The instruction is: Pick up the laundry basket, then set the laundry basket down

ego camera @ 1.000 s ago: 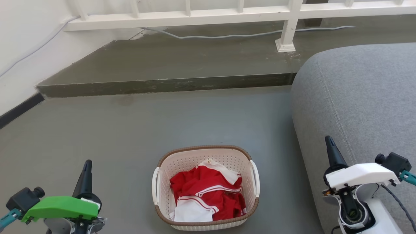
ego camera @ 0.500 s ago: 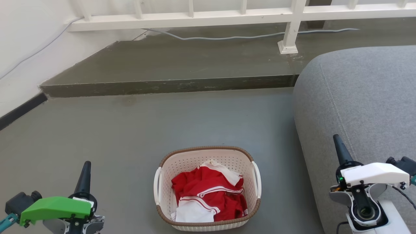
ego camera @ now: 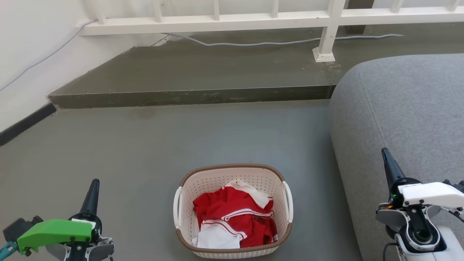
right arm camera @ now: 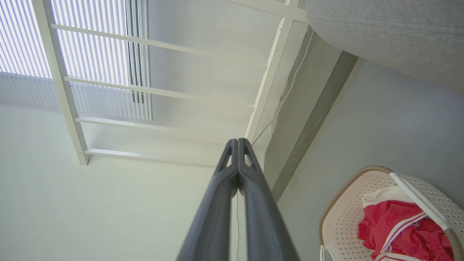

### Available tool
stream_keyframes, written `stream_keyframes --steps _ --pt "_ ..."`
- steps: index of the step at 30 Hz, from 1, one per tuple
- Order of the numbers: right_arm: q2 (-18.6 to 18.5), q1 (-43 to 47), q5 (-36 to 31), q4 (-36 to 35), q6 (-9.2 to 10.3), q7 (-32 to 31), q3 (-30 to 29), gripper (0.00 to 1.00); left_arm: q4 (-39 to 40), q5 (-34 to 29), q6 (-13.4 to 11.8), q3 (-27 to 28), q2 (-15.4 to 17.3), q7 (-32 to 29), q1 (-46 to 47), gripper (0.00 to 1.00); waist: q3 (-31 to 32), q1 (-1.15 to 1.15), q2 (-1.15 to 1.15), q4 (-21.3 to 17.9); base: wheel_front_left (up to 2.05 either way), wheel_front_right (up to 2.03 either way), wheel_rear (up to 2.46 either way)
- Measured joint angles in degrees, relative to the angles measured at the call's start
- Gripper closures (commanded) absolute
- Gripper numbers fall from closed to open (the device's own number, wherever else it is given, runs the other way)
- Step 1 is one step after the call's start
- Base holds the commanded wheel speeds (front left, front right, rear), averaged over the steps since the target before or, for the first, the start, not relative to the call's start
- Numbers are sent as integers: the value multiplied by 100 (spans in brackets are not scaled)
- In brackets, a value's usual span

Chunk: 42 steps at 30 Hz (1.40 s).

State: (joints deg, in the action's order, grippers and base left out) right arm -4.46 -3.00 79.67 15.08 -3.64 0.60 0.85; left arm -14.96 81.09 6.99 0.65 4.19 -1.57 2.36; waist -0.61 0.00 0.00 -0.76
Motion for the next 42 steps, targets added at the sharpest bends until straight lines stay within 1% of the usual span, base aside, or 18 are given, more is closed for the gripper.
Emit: stream_keyframes --steps 20,42 --pt "-18 -9 1528 15 -290 -325 -425 100 -85 1121 1 285 -132 -380 27 100 44 0 0 78 0 0 0" --pt "-18 -12 1561 48 -291 -326 -441 100 -88 1135 3 294 -141 -396 119 100 44 0 0 77 0 0 0"
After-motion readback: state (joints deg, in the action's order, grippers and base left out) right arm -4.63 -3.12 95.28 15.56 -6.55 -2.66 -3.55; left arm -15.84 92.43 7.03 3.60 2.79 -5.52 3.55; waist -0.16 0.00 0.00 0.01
